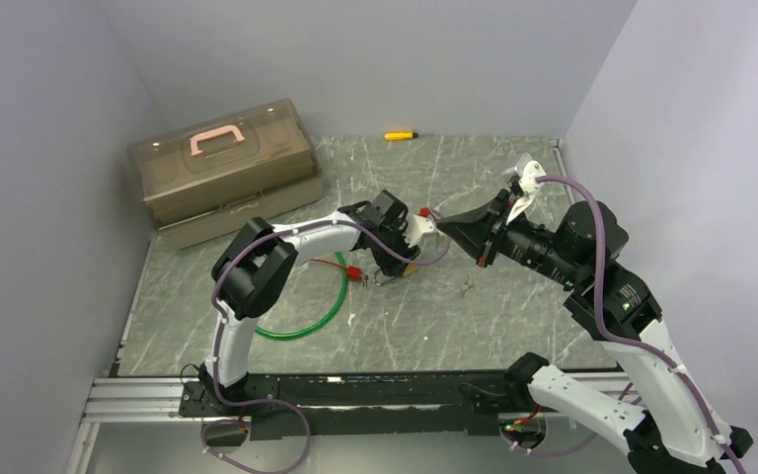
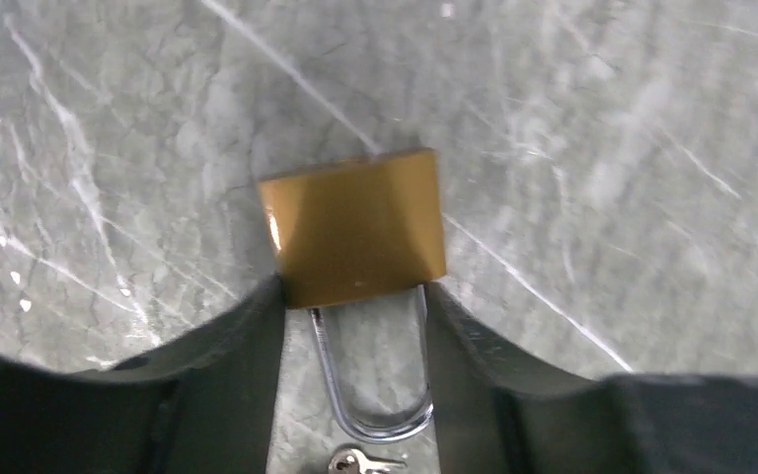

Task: Unlock with the key
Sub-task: Move the lock to the center of the board.

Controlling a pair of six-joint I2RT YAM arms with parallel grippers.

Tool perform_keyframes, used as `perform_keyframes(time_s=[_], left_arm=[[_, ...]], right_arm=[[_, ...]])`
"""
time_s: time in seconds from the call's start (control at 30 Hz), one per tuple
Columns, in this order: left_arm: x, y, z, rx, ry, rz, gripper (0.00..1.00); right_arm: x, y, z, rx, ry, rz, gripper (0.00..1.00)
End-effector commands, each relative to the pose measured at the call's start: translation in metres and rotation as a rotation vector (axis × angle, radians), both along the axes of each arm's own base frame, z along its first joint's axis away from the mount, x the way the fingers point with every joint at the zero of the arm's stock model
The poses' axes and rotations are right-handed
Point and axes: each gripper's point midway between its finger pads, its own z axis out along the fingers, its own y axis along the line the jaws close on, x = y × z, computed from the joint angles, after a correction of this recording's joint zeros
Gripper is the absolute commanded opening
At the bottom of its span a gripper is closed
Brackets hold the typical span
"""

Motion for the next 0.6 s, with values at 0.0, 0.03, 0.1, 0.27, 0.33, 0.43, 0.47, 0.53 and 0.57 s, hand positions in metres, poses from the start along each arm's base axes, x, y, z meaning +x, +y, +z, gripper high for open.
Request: perform_keyframes(time_s=[0.0,0.03,0.1,0.27,0.33,0.43,0.47,0.53,0.57], left_arm=[[-0.047,-0.003,0.020,-0.062,0.056,-0.259,0.47],[-0.053,-0.001,0.020,-0.064,0.057,-0.298,0.46],[-0.061,0.003,0.020,-0.071,0.062,-0.331,0.50],[-0.063,0.001,0.021,-0.077,0.100,-0.316,0.78],[-0.060,-0.004,0.022,-0.081,0.112,-0.281,0.87],[-0.048,-0.011,0.027,-0.089,0.114,-0.183,0.91],[-0.044,-0.014,0.029,-0.092,0.122,-0.137,0.92],[-0.041,-0.020,0.032,-0.112,0.152,-0.078,0.97],[-0.041,-0.023,0.033,-0.123,0.168,-0.052,0.98]], right_arm=[[-0.005,0.002,0.026,0.054,-0.045,0.023,0.00],[-0.005,0.002,0.026,0.054,-0.047,0.025,0.00],[-0.003,0.003,0.025,0.048,-0.046,0.023,0.00],[0.000,0.003,0.025,0.036,-0.052,0.018,0.00],[0.001,0.003,0.025,0.031,-0.054,0.013,0.00],[0.002,0.002,0.024,0.021,-0.056,0.007,0.00],[0.002,0.001,0.024,0.018,-0.057,0.004,0.00],[0.003,0.000,0.022,0.011,-0.057,0.000,0.00],[0.003,0.000,0.022,0.008,-0.058,-0.002,0.00]])
